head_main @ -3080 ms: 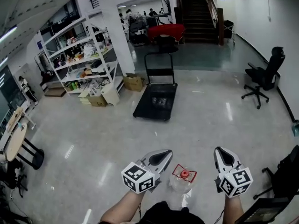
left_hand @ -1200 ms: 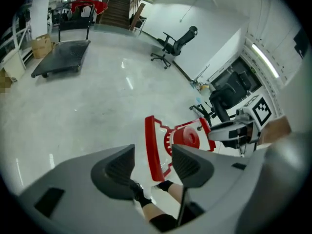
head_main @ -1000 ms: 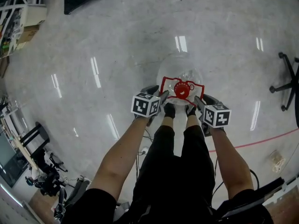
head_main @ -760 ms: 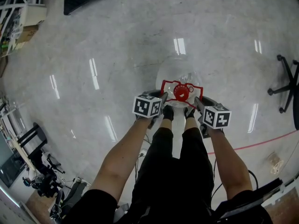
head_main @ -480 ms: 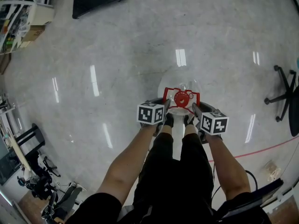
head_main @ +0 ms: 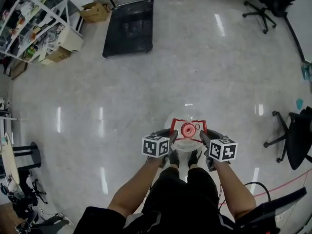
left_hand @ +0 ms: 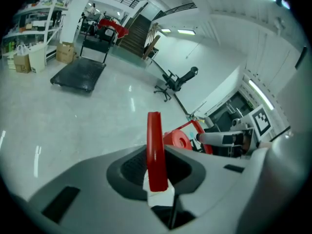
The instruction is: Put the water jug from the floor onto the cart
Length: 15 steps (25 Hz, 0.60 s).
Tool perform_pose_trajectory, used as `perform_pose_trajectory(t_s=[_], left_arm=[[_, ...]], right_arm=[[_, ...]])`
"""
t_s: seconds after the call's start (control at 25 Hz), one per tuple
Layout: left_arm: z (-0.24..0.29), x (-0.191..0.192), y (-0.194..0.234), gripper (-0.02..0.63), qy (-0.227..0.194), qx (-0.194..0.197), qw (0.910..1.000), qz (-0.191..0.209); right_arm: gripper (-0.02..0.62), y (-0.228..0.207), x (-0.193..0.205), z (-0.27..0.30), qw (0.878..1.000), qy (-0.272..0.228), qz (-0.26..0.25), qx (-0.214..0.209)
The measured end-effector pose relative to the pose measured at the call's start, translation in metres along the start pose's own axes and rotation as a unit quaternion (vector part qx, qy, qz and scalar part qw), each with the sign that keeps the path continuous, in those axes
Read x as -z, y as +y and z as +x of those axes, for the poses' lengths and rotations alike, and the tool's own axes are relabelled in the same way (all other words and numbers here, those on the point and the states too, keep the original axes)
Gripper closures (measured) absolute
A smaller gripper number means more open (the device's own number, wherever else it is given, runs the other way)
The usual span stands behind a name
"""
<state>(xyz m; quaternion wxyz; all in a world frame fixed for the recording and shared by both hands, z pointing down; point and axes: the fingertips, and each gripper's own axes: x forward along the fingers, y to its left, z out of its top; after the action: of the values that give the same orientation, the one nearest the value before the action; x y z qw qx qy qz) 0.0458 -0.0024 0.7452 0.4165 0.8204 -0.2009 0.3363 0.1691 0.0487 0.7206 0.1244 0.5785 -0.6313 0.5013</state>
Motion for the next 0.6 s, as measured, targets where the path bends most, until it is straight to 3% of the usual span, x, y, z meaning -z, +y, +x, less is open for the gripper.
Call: perform_pose_trajectory(t_s=[0.32,0.6], left_arm=[[-0.1,-0.143,-0.011,0.535,-0.123,0.006,0.9911,0.05],[-0.155,-0.244,0.018,0.534,-0.186,-0.005,0.9791,0.081]], right_arm=[[0.5,0.09,-0.144,-0.034,0.993,-0.09,-0.064,-0.03],[0.5,0.156,-0.249,-0.015,0.983,-0.133,-0.111,-0.063]])
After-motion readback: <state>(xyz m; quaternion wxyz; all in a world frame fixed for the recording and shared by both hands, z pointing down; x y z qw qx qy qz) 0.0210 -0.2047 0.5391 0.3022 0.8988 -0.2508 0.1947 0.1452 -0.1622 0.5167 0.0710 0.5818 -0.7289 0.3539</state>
